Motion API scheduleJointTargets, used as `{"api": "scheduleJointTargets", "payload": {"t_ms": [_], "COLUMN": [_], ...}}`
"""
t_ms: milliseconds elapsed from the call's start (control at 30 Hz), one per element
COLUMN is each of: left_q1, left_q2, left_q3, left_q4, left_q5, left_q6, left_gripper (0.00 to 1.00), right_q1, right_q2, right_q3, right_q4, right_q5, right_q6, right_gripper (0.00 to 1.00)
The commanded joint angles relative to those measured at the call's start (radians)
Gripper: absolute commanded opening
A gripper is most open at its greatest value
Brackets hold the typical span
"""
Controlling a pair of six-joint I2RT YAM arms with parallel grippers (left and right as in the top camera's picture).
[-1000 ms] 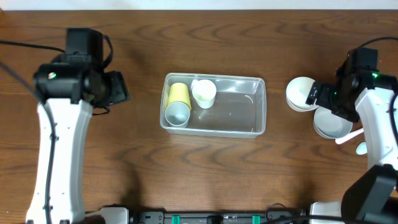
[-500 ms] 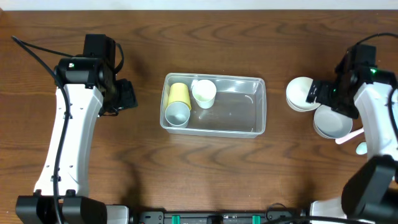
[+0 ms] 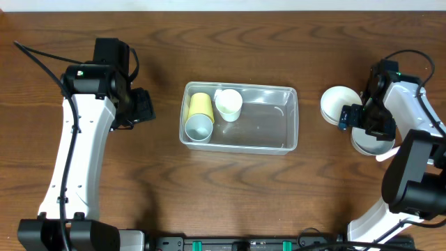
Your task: Pack container
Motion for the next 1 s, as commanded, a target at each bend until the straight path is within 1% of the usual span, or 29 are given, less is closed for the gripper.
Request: {"api": "scheduleJointTargets", "payload": {"t_ms": [0, 133, 233, 500, 633, 733, 900, 967], "left_q1": [0.006, 0.006, 0.006, 0.006, 0.006, 0.006, 0.006, 0.006], "left_q2": [0.003, 0.003, 0.003, 0.003, 0.003, 0.003, 0.003, 0.003], "left_q3": [-0.004, -0.004, -0.004, -0.004, -0.004, -0.004, -0.004, -0.004], "left_q4": [0.0, 0.0, 0.0, 0.0, 0.0, 0.0, 0.0, 0.0], "left_q5": [0.008, 0.008, 0.008, 0.008, 0.008, 0.008, 0.008, 0.008], "left_q6": [0.006, 0.006, 0.006, 0.006, 0.006, 0.006, 0.006, 0.006], "left_gripper": [0.71, 0.71, 0.71, 0.71, 0.71, 0.71, 0.71, 0.71], "right_q1": [0.005, 0.005, 0.005, 0.021, 0.032, 0.034, 0.034, 0.034], "right_q2": [0.02, 0.021, 0.021, 0.021, 0.021, 0.021, 0.021, 0.021], "right_q3": [-0.004, -0.006, -0.007, -0.054, -0.066, -0.066, -0.066, -0.066], "right_q4": [0.003, 0.005, 0.006, 0.05, 0.066, 0.069, 0.069, 0.069], "right_q5": [0.02, 0.011, 0.005, -0.009, -0.011, -0.011, -0.011, -0.011], "right_q6": [-0.021, -0.021, -0.018, -0.018, -0.018, -0.018, -0.018, -0.018], "right_gripper": [0.92, 0.77, 0.7, 0.65, 0.58, 0.47, 0.35, 0.29]}}
